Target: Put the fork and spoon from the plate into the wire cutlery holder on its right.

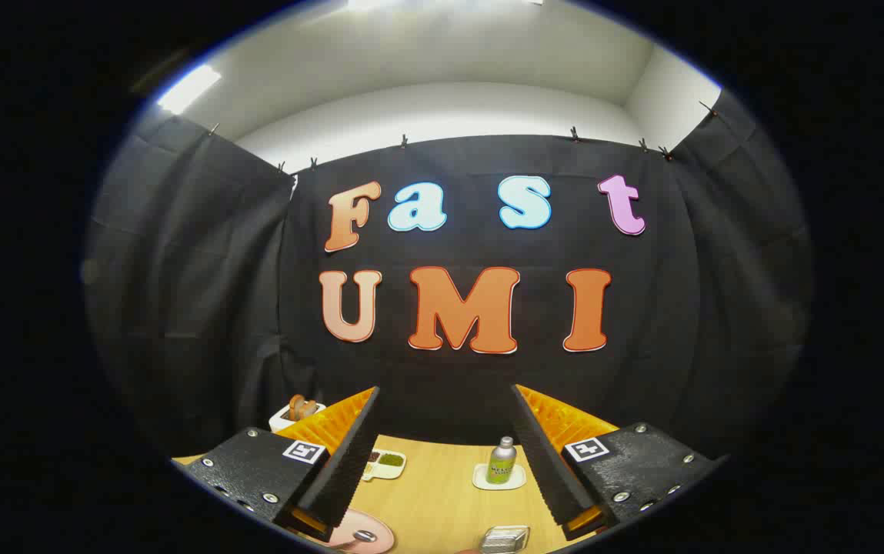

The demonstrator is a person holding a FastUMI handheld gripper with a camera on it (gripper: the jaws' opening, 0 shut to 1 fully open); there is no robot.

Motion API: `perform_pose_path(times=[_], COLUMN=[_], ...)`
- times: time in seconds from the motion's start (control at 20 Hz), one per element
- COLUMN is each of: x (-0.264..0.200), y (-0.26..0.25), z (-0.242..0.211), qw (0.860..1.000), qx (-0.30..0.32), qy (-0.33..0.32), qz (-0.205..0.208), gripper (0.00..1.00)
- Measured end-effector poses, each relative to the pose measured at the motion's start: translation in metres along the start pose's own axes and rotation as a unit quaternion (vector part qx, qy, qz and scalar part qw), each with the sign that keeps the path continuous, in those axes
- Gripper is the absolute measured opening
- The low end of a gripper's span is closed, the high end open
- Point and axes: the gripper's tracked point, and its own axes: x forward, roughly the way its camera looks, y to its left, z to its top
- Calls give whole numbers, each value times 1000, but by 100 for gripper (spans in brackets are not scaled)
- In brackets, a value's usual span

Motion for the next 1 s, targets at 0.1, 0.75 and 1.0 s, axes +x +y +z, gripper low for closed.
perform_pose_path(times=[0.1,0.75,1.0], x=[1,-13,-16], y=[13,9,3], z=[8,31,18], qw=[1000,997,996], qx=[5,-10,-15], qy=[-12,-62,-58], qz=[7,-35,-63], gripper=[97,97,97])
